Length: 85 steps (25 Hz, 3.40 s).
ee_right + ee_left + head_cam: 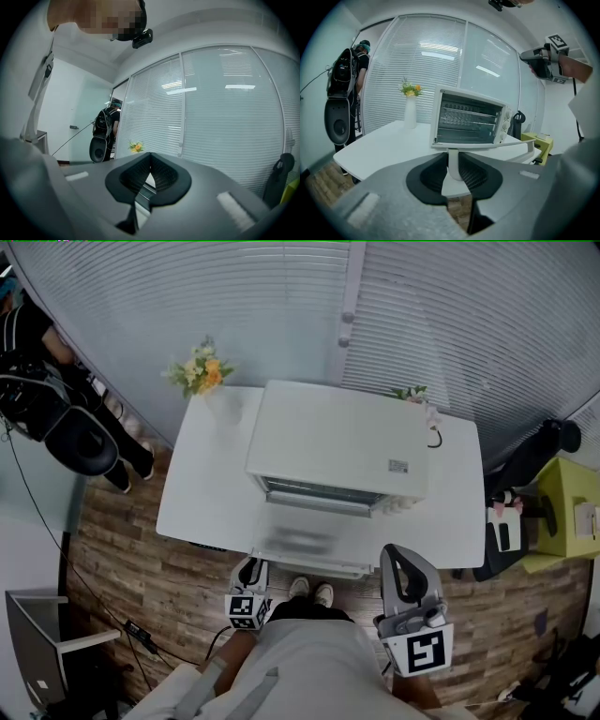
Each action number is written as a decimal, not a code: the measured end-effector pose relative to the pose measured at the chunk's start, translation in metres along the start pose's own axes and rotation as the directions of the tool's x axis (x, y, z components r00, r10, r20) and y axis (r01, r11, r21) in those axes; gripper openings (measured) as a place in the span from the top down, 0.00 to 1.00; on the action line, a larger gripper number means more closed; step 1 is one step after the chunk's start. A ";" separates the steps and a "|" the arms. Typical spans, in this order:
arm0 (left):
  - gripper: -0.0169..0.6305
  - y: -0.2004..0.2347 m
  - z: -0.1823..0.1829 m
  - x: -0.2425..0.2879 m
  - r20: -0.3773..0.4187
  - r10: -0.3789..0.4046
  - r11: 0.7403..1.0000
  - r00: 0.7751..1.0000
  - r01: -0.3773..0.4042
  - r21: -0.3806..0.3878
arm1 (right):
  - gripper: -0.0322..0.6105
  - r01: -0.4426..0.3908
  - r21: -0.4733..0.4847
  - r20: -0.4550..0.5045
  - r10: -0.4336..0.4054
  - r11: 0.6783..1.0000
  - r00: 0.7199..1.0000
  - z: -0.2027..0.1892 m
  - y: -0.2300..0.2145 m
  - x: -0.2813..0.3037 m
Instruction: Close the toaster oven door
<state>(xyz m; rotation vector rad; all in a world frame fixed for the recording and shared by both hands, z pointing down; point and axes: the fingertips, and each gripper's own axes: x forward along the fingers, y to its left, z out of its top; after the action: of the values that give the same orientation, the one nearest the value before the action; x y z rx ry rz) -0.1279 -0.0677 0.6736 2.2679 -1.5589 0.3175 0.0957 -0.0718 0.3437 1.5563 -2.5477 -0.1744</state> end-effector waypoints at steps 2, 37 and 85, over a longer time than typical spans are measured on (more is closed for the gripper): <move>0.85 0.000 0.002 0.000 0.008 0.000 1.000 1.000 0.000 -0.004 | 0.94 0.002 0.001 0.002 -0.002 1.000 1.000 0.001 0.000 -0.001; 0.84 -0.004 0.069 0.009 0.132 -0.005 0.999 0.991 0.000 0.040 | 0.94 -0.018 0.003 -0.007 0.018 1.000 1.000 0.000 -0.003 0.002; 0.84 -0.004 0.131 0.040 0.173 -0.005 0.999 0.985 -0.002 0.038 | 0.94 -0.032 0.035 0.010 0.031 0.999 0.999 0.002 -0.007 0.010</move>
<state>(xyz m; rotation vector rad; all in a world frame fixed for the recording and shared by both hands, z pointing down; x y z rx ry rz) -0.1132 -0.1555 0.5697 2.3812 -1.6478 0.1548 0.0970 -0.0843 0.3415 1.5299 -2.5944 -0.1350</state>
